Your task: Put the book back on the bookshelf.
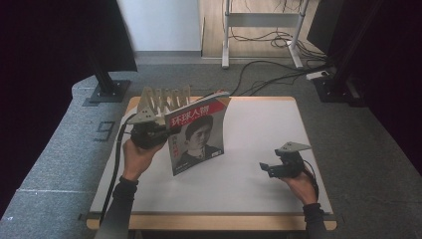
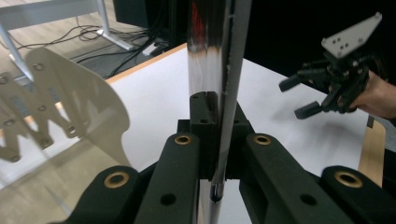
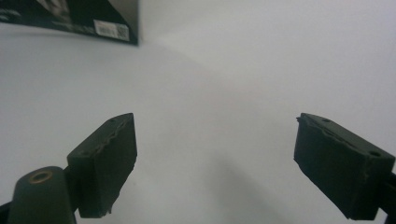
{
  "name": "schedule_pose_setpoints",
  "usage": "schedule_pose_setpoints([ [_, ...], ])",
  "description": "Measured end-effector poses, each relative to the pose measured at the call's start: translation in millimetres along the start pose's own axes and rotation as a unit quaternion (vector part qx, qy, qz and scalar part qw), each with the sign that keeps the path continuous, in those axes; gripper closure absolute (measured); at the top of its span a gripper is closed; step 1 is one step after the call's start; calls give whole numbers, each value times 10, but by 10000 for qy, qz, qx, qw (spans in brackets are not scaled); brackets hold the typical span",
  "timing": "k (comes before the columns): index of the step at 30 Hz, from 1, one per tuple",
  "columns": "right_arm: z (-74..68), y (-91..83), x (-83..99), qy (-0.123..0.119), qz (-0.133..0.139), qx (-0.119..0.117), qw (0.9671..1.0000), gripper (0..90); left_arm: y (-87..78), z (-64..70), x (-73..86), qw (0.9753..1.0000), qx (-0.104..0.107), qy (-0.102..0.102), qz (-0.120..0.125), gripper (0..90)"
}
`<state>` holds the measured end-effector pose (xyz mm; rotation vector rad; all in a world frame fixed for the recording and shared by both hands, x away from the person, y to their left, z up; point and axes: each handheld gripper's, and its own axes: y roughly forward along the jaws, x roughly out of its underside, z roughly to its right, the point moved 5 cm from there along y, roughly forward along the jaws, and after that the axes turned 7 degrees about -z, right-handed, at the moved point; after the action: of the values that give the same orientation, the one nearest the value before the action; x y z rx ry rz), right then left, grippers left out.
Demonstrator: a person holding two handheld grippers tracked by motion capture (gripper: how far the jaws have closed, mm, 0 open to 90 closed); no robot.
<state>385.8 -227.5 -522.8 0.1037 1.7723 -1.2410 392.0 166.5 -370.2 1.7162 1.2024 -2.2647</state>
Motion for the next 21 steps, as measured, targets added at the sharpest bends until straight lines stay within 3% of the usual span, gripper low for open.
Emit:
schedule_pose_setpoints([
  [9, 50, 62, 289, 260, -236, 262, 9990, 79, -271, -74, 17, 9996, -232, -127, 27, 870],
  [16, 81, 133, 404, 366, -407, 452, 9975, 72, -454, -150, 43, 9988, -379, -279, 93, 870],
  [21, 75, 183, 457, 341, -483, 614, 9964, 76, -722, -234, 92, 9971, -608, -432, 153, 870],
])
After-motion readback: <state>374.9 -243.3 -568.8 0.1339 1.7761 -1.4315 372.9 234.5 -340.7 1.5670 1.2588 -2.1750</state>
